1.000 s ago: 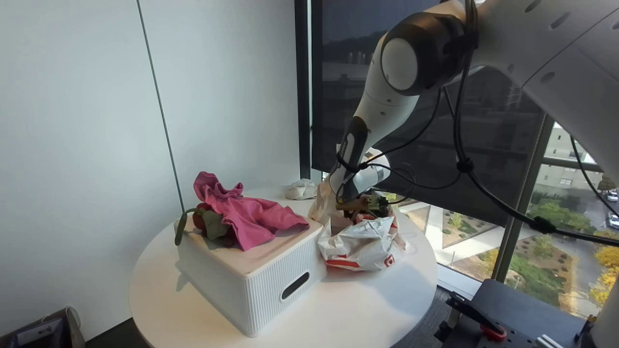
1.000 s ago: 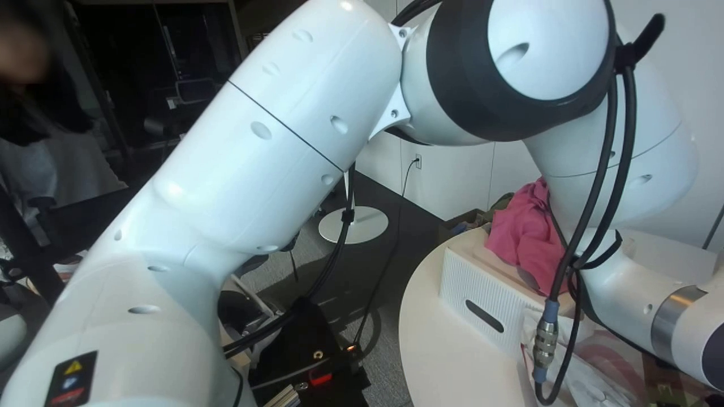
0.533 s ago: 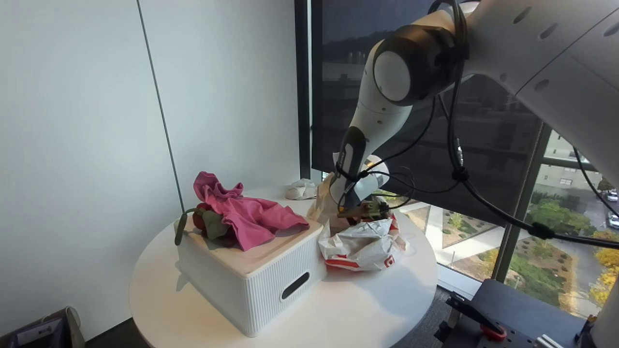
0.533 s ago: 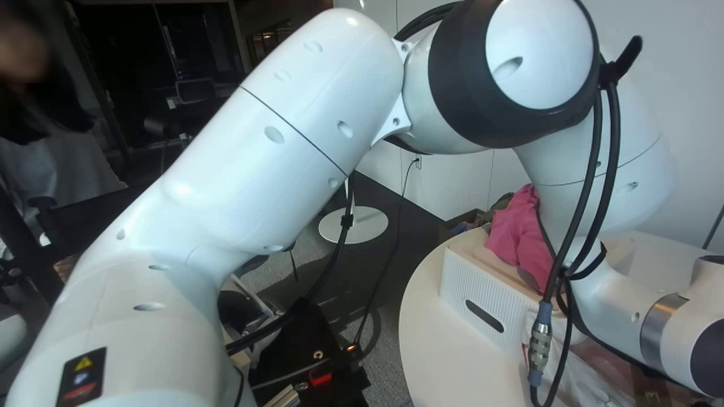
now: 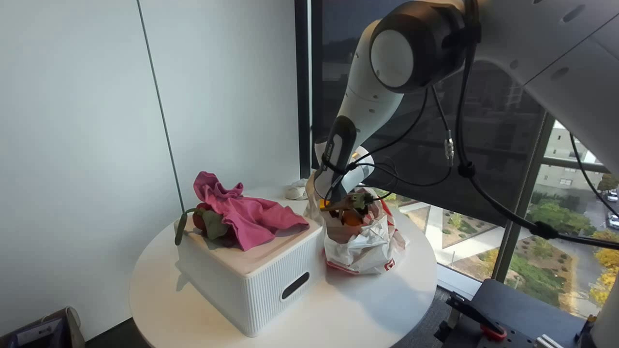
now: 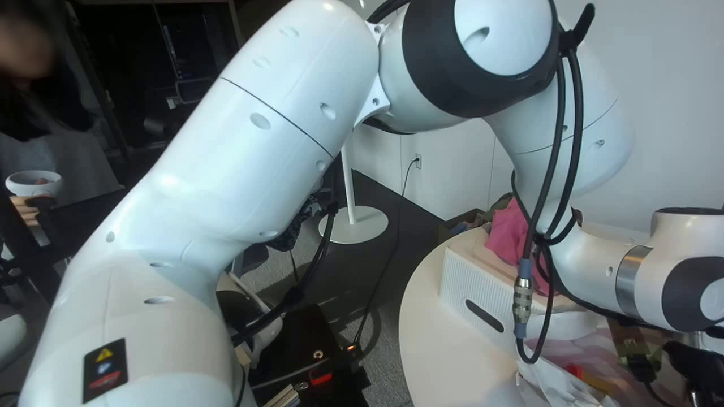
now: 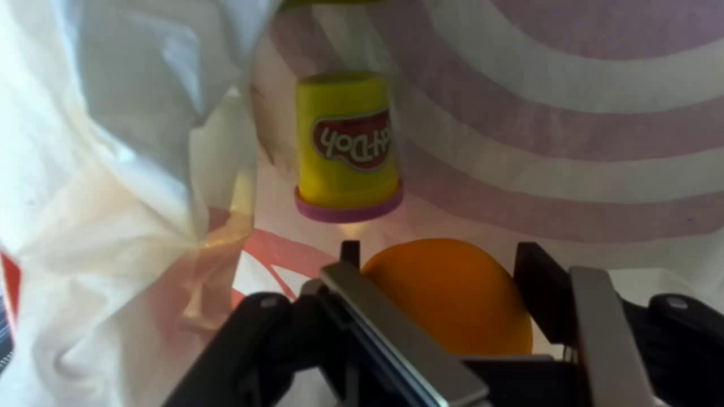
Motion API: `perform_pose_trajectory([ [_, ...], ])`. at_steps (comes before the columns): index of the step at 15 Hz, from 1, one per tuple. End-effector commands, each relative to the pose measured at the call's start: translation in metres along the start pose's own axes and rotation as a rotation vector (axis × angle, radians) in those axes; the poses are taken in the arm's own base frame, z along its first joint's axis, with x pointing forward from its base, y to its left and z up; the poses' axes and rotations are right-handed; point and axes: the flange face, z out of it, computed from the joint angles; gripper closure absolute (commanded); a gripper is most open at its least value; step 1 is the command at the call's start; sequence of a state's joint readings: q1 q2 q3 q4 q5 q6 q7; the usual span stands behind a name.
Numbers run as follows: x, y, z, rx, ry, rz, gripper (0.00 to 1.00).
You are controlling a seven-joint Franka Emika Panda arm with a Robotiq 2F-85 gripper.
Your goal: Put the items in the plastic bag on the white basket
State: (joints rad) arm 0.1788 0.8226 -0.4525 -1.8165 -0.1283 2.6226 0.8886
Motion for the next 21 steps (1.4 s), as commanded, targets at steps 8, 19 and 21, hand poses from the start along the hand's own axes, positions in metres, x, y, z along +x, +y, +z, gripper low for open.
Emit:
perform_pose_trajectory([
  [8,-0.045,-0.006,-0.196,-0.03,-0.398,-0.241,0.55],
  [19,-0.166,-0.096,-0.264,0.253,-0.543,-0.721,0.55],
  [21,-0.19,-0.118,-0.253,0.298,-0.505,-0.777,0.55],
])
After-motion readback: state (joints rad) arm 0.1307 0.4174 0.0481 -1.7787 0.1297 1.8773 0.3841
